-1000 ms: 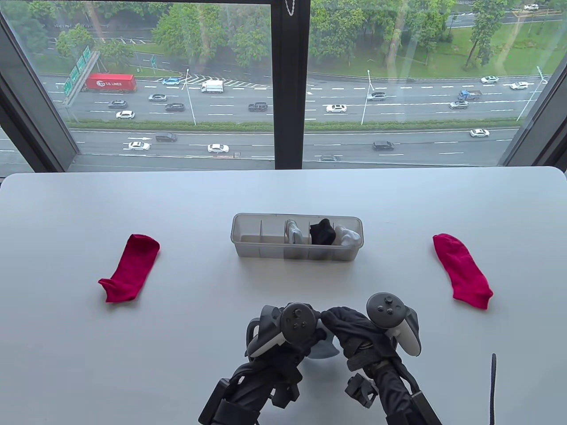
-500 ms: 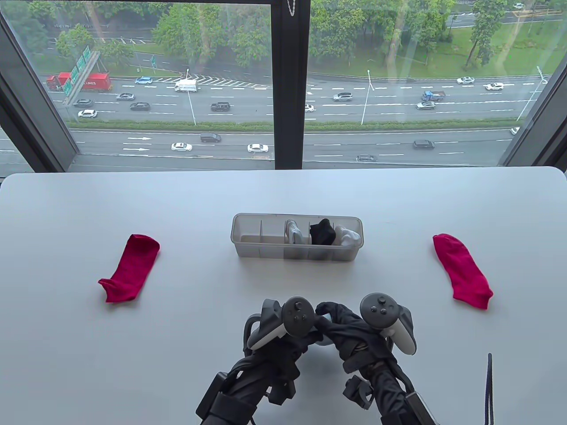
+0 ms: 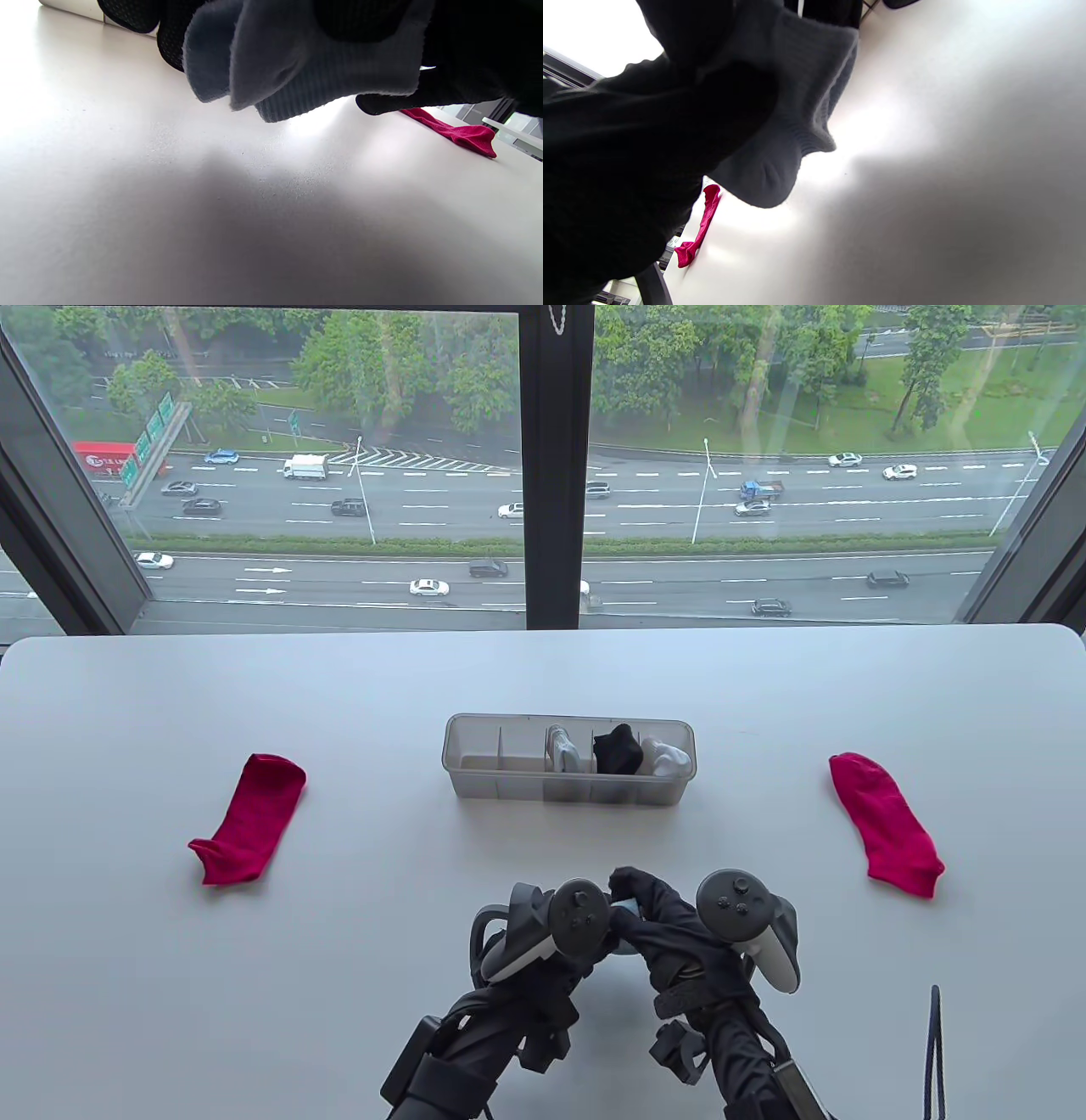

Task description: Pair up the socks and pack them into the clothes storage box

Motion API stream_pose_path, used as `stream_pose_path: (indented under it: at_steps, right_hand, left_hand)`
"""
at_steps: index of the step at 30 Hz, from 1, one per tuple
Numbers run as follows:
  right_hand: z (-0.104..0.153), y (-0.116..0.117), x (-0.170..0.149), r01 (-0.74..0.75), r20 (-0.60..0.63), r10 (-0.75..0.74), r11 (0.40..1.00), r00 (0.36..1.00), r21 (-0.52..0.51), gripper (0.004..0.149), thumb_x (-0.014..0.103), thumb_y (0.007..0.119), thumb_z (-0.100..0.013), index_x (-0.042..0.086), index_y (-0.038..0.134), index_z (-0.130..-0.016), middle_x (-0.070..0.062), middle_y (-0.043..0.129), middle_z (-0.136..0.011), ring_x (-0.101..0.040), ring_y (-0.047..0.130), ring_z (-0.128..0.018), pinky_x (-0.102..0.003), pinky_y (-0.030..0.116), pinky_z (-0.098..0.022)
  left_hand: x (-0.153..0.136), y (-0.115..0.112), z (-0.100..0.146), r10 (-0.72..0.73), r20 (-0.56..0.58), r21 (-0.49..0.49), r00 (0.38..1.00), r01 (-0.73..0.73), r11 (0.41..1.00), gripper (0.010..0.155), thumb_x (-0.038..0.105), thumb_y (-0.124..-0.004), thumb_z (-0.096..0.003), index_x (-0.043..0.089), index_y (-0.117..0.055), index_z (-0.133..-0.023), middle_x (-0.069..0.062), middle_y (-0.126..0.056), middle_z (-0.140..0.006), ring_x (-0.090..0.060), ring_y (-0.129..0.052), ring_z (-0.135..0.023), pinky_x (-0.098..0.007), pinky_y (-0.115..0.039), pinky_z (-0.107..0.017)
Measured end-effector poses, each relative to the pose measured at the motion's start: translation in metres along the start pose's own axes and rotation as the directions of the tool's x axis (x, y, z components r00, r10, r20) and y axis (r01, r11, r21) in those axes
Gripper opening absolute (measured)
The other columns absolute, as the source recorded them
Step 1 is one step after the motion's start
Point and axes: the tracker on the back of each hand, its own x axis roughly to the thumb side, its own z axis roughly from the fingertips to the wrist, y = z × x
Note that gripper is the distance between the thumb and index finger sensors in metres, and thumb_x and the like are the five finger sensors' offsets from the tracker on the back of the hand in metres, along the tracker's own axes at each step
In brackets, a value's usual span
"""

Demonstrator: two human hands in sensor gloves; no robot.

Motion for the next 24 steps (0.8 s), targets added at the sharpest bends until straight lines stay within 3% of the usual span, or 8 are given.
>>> stream_pose_path:
  at_steps: [6,9,13,16,18,21,23,24]
  right_hand:
    - [-0.001,0.0,0.009,-0.127,0.048,0.129,0.991,0.99,-0.042,0.047,0.045,0.067,-0.059,0.03,0.055,-0.102,-0.003,0.079,-0.089,-0.02,0.081,-0.082,-0.054,0.051,-0.08]
    - [0.001,0.002,0.006,-0.086,0.036,0.087,0.996,0.996,-0.031,0.048,0.044,0.064,-0.059,0.024,0.055,-0.101,-0.004,0.082,-0.081,-0.019,0.084,-0.074,-0.053,0.054,-0.078]
    - [0.004,0.002,0.004,-0.017,0.048,0.019,0.999,0.999,-0.045,0.05,0.048,0.062,-0.058,0.027,0.052,-0.103,-0.001,0.079,-0.087,-0.018,0.081,-0.081,-0.053,0.052,-0.079]
    - [0.007,0.002,0.004,0.042,0.08,-0.04,0.999,0.996,-0.024,0.062,0.045,0.071,-0.057,0.037,0.039,-0.11,-0.005,0.053,-0.116,-0.033,0.06,-0.104,-0.059,0.047,-0.079]
    - [0.006,0.002,0.009,-0.005,0.083,0.009,0.999,0.997,-0.048,0.054,0.038,0.073,-0.057,0.036,0.051,-0.106,-0.005,0.063,-0.112,-0.029,0.067,-0.102,-0.058,0.048,-0.08]
    - [0.007,0.0,0.013,-0.201,0.092,0.213,0.972,0.973,-0.124,0.049,0.043,0.069,-0.056,0.034,0.056,-0.103,-0.004,0.077,-0.097,-0.021,0.082,-0.085,-0.052,0.055,-0.079]
    - [0.006,0.003,0.013,-0.152,0.068,0.16,0.982,0.985,-0.111,0.049,0.043,0.066,-0.057,0.03,0.054,-0.103,-0.008,0.079,-0.09,-0.02,0.084,-0.076,-0.052,0.058,-0.077]
    - [0.004,0.004,0.014,-0.121,0.056,0.127,0.987,0.99,-0.103,0.049,0.043,0.065,-0.058,0.029,0.052,-0.103,-0.01,0.078,-0.089,-0.021,0.083,-0.074,-0.052,0.056,-0.078]
  left_hand:
    - [-0.007,0.006,0.0,0.046,-0.032,-0.01,0.998,-0.046,0.999,0.06,0.054,-0.078,-0.0407,0.013,-0.066,-0.083,-0.01,-0.083,-0.064,-0.03,-0.087,-0.053,-0.059,-0.07,-0.058]
    - [-0.002,0.01,0.007,0.014,-0.02,0.044,1.0,-0.013,0.999,0.079,0.052,-0.082,-0.0396,0.019,-0.046,-0.101,-0.012,-0.079,-0.079,-0.036,-0.084,-0.068,-0.063,-0.063,-0.066]
    - [0.008,0.017,0.017,-0.028,0.025,0.167,0.999,0.023,0.986,0.061,0.04,-0.083,-0.045,0.011,-0.063,-0.096,-0.017,-0.082,-0.088,-0.041,-0.085,-0.076,-0.064,-0.062,-0.068]
    - [0.007,0.018,0.013,-0.01,0.051,0.09,0.999,0.006,0.996,0.056,0.039,-0.077,-0.0483,0.009,-0.066,-0.095,-0.018,-0.086,-0.084,-0.042,-0.089,-0.071,-0.064,-0.066,-0.064]
    - [0.006,0.013,0.011,-0.016,0.046,0.017,0.999,0.015,1.0,0.055,0.041,-0.072,-0.0495,0.007,-0.065,-0.093,-0.017,-0.089,-0.073,-0.035,-0.093,-0.059,-0.061,-0.071,-0.059]
    - [0.001,0.008,0.009,-0.003,0.053,0.035,0.999,0.001,0.999,0.055,0.048,-0.071,-0.0472,0.013,-0.065,-0.09,-0.011,-0.09,-0.061,-0.026,-0.091,-0.044,-0.056,-0.074,-0.052]
    - [0.001,0.007,0.008,-0.002,0.03,0.044,1.0,0.001,0.999,0.061,0.049,-0.076,-0.0444,0.013,-0.062,-0.092,-0.011,-0.087,-0.066,-0.028,-0.089,-0.049,-0.057,-0.071,-0.055]
    - [0.001,0.007,0.008,-0.025,0.017,0.028,1.0,0.025,0.999,0.07,0.051,-0.079,-0.0427,0.015,-0.052,-0.097,-0.013,-0.079,-0.08,-0.032,-0.085,-0.065,-0.061,-0.065,-0.063]
